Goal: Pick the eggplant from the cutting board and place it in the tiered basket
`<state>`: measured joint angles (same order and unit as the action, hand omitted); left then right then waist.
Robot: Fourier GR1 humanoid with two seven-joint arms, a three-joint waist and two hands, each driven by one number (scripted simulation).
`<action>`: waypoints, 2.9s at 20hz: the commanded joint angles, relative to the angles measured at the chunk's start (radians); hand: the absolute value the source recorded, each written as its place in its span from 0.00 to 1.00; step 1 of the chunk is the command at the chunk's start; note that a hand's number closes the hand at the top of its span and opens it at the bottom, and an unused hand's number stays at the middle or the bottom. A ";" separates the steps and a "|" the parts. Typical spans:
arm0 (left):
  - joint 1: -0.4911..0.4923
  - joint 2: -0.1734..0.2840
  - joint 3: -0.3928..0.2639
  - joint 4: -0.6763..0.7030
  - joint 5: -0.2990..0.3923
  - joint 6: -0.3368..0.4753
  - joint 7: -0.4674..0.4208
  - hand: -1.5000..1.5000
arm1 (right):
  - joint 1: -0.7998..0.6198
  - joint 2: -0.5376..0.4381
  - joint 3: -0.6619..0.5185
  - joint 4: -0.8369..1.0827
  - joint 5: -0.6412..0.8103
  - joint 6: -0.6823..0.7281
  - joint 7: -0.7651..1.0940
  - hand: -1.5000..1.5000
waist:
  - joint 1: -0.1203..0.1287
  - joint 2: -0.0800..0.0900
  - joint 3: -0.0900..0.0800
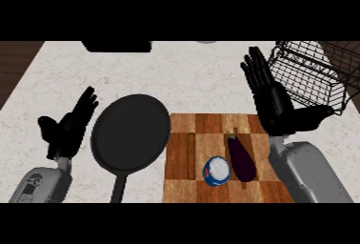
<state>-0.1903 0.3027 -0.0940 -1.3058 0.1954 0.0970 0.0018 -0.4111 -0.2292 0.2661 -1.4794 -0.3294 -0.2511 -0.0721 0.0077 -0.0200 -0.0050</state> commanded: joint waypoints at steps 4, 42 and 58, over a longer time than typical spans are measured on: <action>0.002 0.099 0.018 -0.114 -0.135 0.105 0.048 0.50 | 0.136 -0.060 -0.043 0.013 0.037 -0.055 0.080 1.00 | -0.006 0.014 0.007; 0.030 0.074 0.011 -0.079 -0.230 0.115 0.009 0.50 | -0.154 -0.341 0.270 -0.121 0.360 0.194 1.540 0.00 | 0.011 0.023 0.002; 0.006 0.069 0.025 -0.124 -0.253 0.107 0.089 0.50 | -0.135 -0.250 0.398 -0.055 0.489 0.224 1.559 0.00 | -0.015 0.016 0.003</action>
<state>-0.1666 0.3835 -0.0666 -1.4483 -0.0426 0.1962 0.0858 -0.5216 -0.5078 0.6321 -1.5240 0.1189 -0.0508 1.2388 0.0007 -0.0027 -0.0016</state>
